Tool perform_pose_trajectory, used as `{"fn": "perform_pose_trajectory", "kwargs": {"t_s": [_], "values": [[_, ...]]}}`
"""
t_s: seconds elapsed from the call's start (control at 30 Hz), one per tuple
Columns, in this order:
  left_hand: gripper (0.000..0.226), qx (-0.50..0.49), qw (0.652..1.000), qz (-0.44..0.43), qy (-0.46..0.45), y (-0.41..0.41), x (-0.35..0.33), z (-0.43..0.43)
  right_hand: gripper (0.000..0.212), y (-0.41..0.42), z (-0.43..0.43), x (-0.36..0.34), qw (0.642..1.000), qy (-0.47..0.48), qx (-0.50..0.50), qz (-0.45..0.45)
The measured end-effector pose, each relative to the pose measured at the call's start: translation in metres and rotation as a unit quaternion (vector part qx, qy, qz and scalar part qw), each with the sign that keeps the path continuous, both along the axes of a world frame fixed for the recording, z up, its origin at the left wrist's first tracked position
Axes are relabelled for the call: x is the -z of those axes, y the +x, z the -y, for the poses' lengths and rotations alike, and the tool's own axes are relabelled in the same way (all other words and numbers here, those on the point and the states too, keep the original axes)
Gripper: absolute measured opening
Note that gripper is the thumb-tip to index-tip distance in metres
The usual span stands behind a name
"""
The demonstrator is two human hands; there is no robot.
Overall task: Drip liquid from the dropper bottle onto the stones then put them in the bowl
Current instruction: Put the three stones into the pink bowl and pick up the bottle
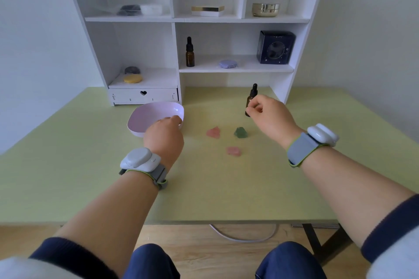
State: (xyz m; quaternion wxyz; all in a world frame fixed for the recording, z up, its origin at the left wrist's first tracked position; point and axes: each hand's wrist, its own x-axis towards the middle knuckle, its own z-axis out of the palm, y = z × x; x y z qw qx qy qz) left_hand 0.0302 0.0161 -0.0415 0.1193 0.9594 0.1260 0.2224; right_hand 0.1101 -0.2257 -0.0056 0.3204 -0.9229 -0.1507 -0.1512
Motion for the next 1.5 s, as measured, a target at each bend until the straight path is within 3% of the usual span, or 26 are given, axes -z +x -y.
{"fn": "perform_pose_trajectory", "kwargs": {"t_s": [0.27, 0.57, 0.93, 1.5], "values": [[0.044, 0.028, 0.999, -0.011, -0.039, -0.014, -0.002, 0.026, 0.019, -0.014, -0.001, 0.011, 0.996, -0.044, -0.034, -0.063], [0.037, 0.063, 0.995, 0.01, 0.074, -0.001, -0.015, 0.045, 0.038, -0.016, -0.009, 0.016, 0.993, -0.091, -0.033, -0.069], [0.049, 0.045, 0.99, -0.076, 0.11, 0.025, -0.005, 0.059, 0.035, -0.016, -0.008, 0.022, 0.99, -0.121, -0.032, -0.063], [0.045, 0.073, 0.983, -0.041, 0.165, 0.028, -0.004, 0.061, 0.019, -0.016, -0.008, 0.02, 0.989, -0.132, -0.01, -0.067]]}}
